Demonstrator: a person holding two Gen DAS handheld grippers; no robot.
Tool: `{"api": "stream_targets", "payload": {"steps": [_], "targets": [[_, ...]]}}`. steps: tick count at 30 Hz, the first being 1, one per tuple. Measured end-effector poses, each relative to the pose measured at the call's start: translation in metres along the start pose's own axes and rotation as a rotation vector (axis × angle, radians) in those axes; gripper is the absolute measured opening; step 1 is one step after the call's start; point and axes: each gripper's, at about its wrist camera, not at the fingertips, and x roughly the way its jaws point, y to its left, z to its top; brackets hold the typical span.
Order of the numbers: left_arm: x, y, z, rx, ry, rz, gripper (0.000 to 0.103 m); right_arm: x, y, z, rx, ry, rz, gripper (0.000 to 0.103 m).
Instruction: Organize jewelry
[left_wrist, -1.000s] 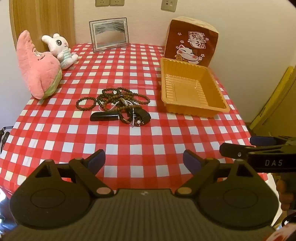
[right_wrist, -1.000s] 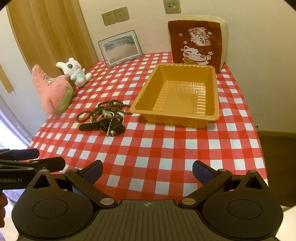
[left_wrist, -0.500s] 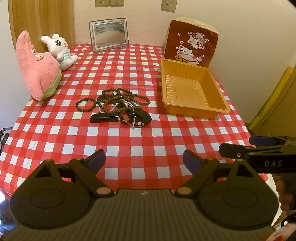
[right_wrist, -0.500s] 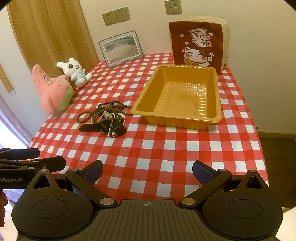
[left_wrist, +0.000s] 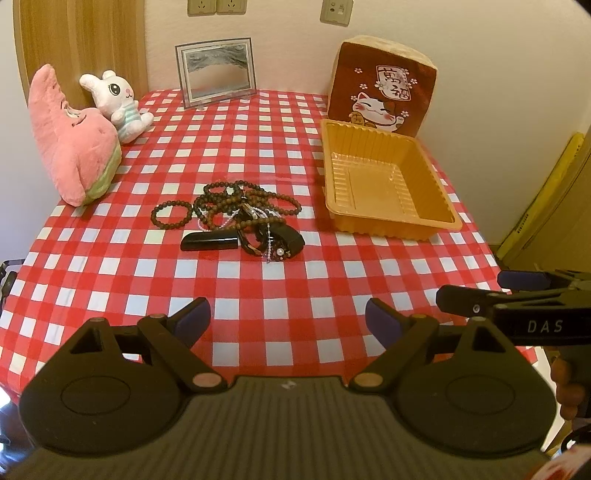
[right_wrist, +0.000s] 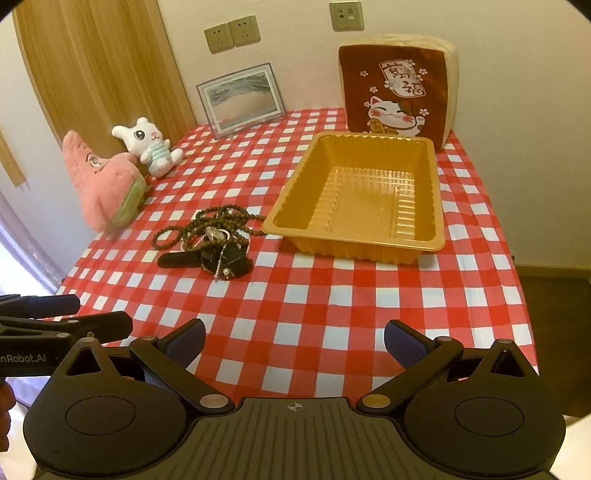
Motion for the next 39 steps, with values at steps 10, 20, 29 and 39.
{"api": "stream_targets", "payload": {"steps": [10,20,29,39], "targets": [[0.0019,-0.0013,0.0022,-0.001,-0.002,-0.001,0.090,0.0025,0.0014,0.0026,-0.002,-0.002,-0.003,0.103],[0.0022,-0.0014,0.0035,-0.003,-0.002,-0.003,0.090,0.0046,0.0032,0.0059,-0.003,-0.004,-0.006,0.103],[0.0028,-0.0024,0.0050,-0.004,-0.002,-0.003,0.090,0.0051,0.0055,0.0059,-0.004,-0.006,-0.007,0.103],[0.0017,-0.0018,0.0037,-0.006,-0.003,-0.003,0.090,0.0052,0.0074,0.0058,-0.004,-0.006,-0.008,0.103]]}}
